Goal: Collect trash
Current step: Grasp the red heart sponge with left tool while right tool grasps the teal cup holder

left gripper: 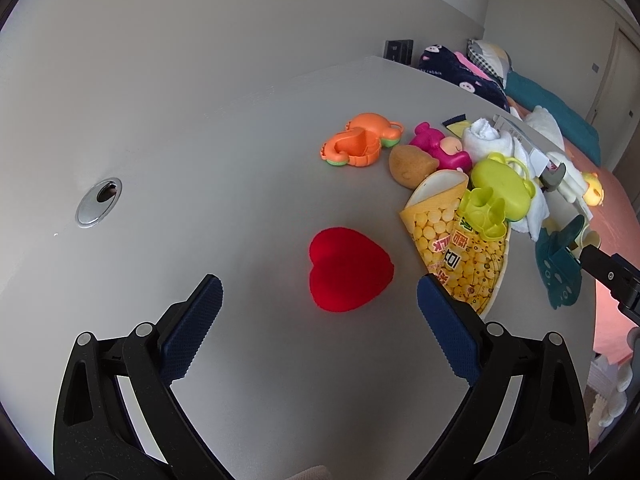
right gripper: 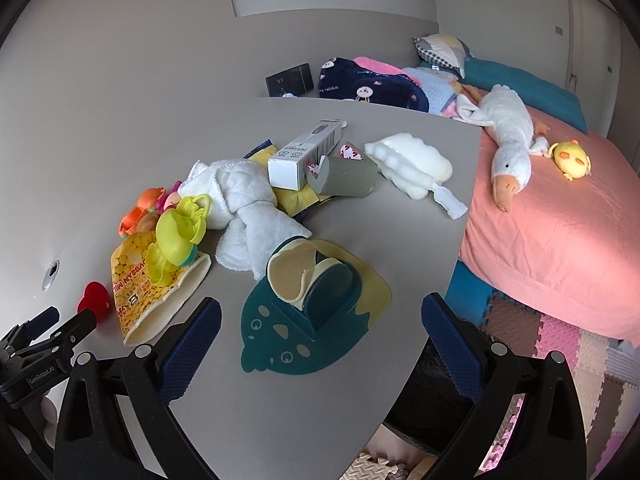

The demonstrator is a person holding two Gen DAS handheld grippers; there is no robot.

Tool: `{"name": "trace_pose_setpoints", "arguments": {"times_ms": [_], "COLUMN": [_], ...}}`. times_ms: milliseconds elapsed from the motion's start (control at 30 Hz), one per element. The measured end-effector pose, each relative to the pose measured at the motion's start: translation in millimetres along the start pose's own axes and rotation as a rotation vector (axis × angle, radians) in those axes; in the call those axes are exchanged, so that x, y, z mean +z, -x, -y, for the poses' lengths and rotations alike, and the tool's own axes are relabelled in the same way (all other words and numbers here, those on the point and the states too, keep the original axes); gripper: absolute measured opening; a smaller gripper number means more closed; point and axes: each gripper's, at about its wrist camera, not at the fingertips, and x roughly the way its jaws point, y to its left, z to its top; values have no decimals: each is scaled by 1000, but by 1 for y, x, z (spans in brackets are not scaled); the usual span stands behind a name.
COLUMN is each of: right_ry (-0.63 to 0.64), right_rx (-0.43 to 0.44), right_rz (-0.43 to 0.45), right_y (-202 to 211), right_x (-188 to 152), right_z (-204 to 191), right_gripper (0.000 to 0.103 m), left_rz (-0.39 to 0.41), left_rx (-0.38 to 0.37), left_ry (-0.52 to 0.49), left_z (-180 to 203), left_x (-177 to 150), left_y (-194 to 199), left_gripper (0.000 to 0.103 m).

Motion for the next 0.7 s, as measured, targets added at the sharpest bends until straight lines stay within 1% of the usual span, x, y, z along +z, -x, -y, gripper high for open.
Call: {"name": "trace_pose_setpoints", "arguments": {"times_ms": [100, 200, 267, 300, 333, 400, 467, 500, 567, 600, 667, 700], "right_ry": [-4, -6, -9, -8, -9, -17, -18, -19, -23, -19, -18, -22], "right_rx": [0, -9, -18, -28, -43, -77, -86, -80, -75, -70, -63, -53], "right_rz": [-7, -17, -30, -37, -43, -55, -49, -44, -32, -20, -17, -15], "right_y": [-9, -17, -24, -27, -30, -35, -36, -36, -35, -34, -34, -33], "right_x": [4, 8, 10, 11, 11, 11, 10, 10, 10, 10, 10, 10], "right_z": [0, -1, -2, -3, -2, -1, -1, 0, 0, 0, -1, 0], "right_gripper": [100, 96, 93, 90, 87, 73, 68, 63, 56, 51, 51, 51], "left_rz": [-12, -29, -45, -55, -46, -46, -39, -37, -32, -29, -25, -25], "left_rx": [3, 4, 2, 1, 16, 20, 25, 30, 34, 36, 36, 33], "left_ry": [2, 0, -5, -9, -21, -38, -40, -42, -40, -39, -37, -35], "left_z": [-1, -2, -2, -2, -2, -1, -1, -1, -1, -1, -2, -2], "left_x": [5, 9, 10, 10, 10, 11, 11, 11, 13, 13, 14, 14], "left_y": [-8, -16, -21, -24, -24, -25, -26, -26, -27, -27, -26, -26], "left_gripper": [90, 88, 81, 78, 76, 73, 68, 67, 58, 55, 48, 48]}}
